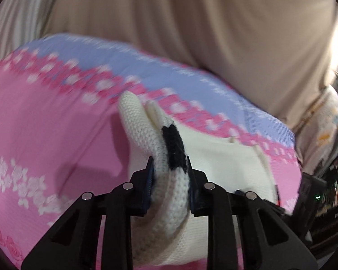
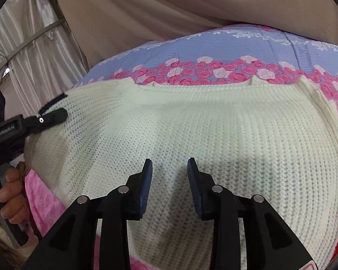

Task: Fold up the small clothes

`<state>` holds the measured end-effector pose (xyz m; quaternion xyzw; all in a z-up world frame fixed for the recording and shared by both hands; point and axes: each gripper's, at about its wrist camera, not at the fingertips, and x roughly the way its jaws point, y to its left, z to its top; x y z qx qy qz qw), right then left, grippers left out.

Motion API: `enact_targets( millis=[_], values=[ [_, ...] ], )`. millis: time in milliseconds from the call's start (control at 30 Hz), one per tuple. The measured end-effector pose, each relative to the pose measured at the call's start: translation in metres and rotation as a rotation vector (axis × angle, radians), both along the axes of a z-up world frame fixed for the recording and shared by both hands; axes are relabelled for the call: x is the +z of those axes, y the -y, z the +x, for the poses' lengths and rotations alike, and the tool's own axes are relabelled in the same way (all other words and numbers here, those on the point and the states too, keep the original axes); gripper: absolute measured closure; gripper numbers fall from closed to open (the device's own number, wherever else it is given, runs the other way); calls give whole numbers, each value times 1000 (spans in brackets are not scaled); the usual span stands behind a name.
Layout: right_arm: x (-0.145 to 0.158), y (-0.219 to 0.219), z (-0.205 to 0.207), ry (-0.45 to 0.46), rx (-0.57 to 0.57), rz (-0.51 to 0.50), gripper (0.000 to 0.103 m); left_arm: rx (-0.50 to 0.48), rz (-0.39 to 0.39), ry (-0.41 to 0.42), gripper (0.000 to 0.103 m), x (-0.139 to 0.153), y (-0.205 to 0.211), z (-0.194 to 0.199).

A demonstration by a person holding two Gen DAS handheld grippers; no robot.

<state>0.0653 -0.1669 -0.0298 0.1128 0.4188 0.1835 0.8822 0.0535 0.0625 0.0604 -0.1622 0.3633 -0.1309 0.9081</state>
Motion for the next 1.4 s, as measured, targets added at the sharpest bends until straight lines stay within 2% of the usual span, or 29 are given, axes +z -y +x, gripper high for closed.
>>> enact_targets(
  millis=[133, 233, 333, 400, 533, 600, 667, 733, 867, 900, 1033, 1100, 1200, 1267, 1300, 1333, 1400],
  values=[
    [3, 39, -15, 3, -98, 10, 65, -165, 5, 63, 80, 22, 62, 3],
    [1, 73, -26, -6, -188, 25, 65, -293, 23, 78, 80, 23, 114, 8],
    [-2, 109, -39, -24, -278, 60, 65, -393, 60, 45, 80, 7, 161, 11],
    [-5, 127, -47, -32, -320, 78, 64, -452, 104, -5, 80, -15, 194, 14],
    [-6, 149, -59, -39, -368, 101, 64, -484, 183, -68, 78, -55, 225, 15],
    [-5, 154, -62, -36, -364, 120, 64, -483, 191, -44, 69, -51, 226, 7],
    [0, 156, -63, -26, -351, 132, 62, -500, 114, -45, 54, -40, 214, 2],
    [9, 155, -59, -6, -332, 149, 53, -485, 62, -38, 46, -31, 195, -6],
    [27, 144, -41, 20, -226, 250, 35, -402, 16, -25, 30, -17, 153, -19],
    [27, 140, -35, 14, -193, 278, 30, -368, 16, -35, 29, -18, 142, -20],
    [10, 119, -8, -92, -126, 355, 29, -257, 23, -95, 29, -31, 107, -18],
    [1, 109, 3, -138, -107, 361, 29, -209, 46, -123, 29, -39, 94, -20],
    [-7, 91, 12, -175, -76, 338, 28, -199, 49, -155, 29, -47, 84, -26],
    [-10, 81, 15, -178, -59, 316, 32, -196, 62, -171, 29, -53, 83, -27],
    [-10, 78, 16, -178, -58, 303, 45, -193, 65, -178, 29, -56, 83, -27],
    [-9, 77, 16, -172, -65, 284, 66, -190, 61, -185, 29, -57, 84, -25],
    [5, 87, 12, -116, -58, 316, 79, -183, 49, -179, 29, -54, 83, -26]
  ],
)
